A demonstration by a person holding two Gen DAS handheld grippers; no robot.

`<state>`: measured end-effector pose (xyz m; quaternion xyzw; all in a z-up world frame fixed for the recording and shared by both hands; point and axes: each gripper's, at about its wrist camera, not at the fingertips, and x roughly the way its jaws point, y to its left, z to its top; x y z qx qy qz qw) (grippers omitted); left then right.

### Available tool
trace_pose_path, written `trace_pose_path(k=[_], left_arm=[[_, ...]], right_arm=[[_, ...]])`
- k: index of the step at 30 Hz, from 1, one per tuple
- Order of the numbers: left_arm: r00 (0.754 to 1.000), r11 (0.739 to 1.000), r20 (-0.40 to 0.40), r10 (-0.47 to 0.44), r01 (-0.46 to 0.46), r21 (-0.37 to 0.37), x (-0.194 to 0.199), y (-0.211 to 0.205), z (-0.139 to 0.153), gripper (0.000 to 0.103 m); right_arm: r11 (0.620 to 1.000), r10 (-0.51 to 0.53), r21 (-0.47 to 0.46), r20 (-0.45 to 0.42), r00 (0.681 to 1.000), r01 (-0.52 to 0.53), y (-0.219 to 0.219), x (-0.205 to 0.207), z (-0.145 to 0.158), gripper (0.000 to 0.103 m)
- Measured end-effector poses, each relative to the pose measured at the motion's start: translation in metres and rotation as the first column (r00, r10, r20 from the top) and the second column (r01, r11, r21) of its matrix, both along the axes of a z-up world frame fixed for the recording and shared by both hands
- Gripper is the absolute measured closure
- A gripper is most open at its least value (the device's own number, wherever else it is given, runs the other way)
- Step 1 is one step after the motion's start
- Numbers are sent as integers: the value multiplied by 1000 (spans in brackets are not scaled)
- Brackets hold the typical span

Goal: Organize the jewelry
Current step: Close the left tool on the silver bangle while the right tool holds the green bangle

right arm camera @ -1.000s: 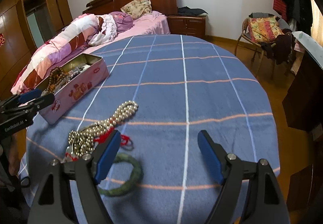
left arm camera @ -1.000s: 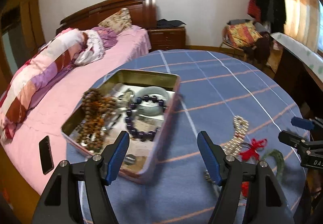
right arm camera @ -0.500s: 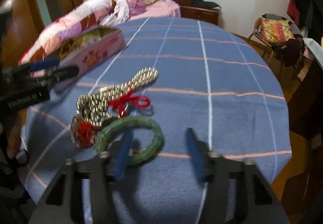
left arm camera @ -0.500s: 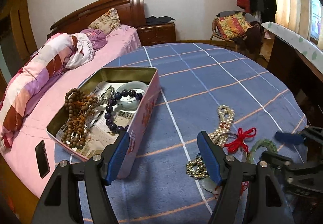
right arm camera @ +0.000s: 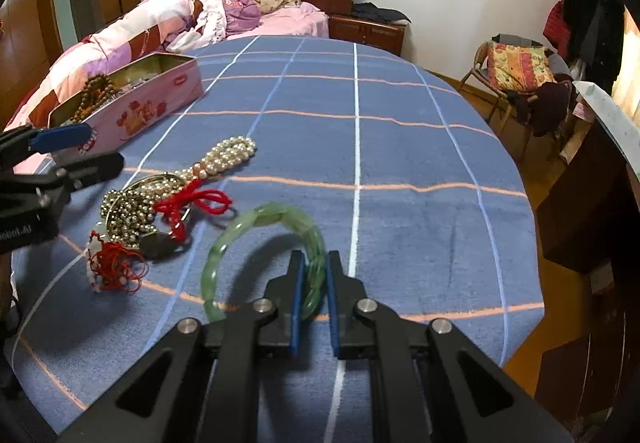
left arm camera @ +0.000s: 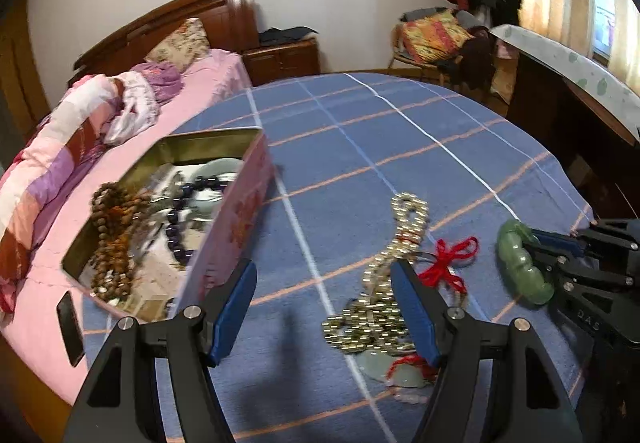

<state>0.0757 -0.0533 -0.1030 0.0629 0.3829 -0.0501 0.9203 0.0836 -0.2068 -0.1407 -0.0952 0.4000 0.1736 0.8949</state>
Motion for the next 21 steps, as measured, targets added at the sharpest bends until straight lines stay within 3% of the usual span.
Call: trace_pose_path(k=[2, 7, 14, 18, 21], left_arm=[[999, 999, -21, -28, 28, -16, 2, -6, -4, 36], [994, 998, -87, -62, 59, -32, 19, -11, -18, 70], [989, 994, -108, -101, 96, -51, 25, -15, -22, 73], [990, 993, -94, -103, 96, -68, 21, -12, -19, 97], [994, 992, -49, -102, 97, -86, 11, -9, -4, 98]], right_arm=[[1000, 2, 0, 3, 1000, -2, 2, 1, 0, 91], [1000, 8, 0, 8, 1000, -8, 5, 3, 0, 91], [1000, 7, 6, 16, 1000, -7, 5, 2, 0, 91], [1000, 6, 8, 19, 1000, -7, 4, 2, -1, 91], [1000, 6, 14, 24, 1000, -7, 4, 2, -1, 91]])
